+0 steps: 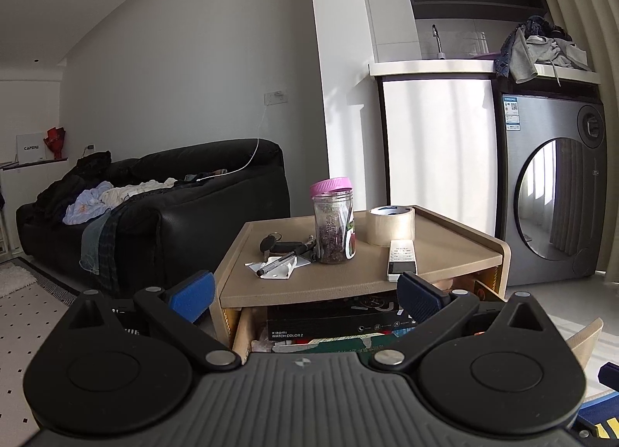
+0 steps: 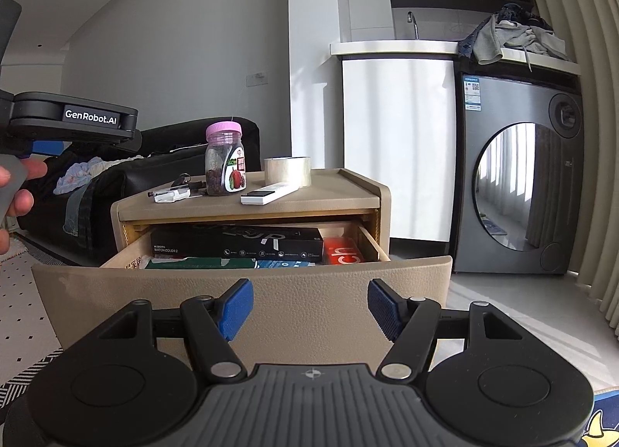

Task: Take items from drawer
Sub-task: 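Push the lower drawer front closed with the right tool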

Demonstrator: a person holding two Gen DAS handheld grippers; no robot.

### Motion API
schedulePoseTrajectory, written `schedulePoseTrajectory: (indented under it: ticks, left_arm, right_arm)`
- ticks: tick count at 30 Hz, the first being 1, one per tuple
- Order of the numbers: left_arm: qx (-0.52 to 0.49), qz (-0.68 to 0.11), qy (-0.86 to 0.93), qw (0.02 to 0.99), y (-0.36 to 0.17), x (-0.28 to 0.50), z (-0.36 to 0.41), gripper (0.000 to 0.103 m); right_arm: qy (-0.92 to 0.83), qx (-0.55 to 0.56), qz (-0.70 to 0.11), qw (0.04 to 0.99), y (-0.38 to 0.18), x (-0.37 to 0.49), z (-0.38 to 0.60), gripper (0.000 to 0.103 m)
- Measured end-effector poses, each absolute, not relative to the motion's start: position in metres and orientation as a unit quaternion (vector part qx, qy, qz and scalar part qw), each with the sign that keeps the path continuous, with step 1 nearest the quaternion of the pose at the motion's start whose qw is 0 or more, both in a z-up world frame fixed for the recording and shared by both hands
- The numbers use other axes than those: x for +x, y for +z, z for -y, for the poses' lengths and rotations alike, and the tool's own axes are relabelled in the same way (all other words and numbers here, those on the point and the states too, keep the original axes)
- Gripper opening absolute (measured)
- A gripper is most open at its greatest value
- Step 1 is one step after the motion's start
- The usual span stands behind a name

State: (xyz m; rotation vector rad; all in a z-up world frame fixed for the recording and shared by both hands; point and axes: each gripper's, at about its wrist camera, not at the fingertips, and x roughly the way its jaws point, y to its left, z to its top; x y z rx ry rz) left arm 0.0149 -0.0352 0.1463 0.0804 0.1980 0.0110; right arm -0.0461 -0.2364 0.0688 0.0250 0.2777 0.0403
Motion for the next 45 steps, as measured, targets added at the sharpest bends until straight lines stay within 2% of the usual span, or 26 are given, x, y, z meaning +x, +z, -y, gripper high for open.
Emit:
schedulePoseTrajectory:
  ticks: [24, 45]
  left_arm:
    - [0.039, -0.098, 0.012, 0.994, 0.096, -0.071, 0.03, 0.103]
    - [0.024, -0.133, 0.014, 0.991, 0.04, -0.101, 0.001, 0.103]
  right_arm:
    - [0.016, 0.04, -0.129, 0.991, 0.043, -0.064, 0.227, 0.069]
    - [0.015, -0.016, -0.121, 0.992, 0.008, -0.077, 0.189, 0.069]
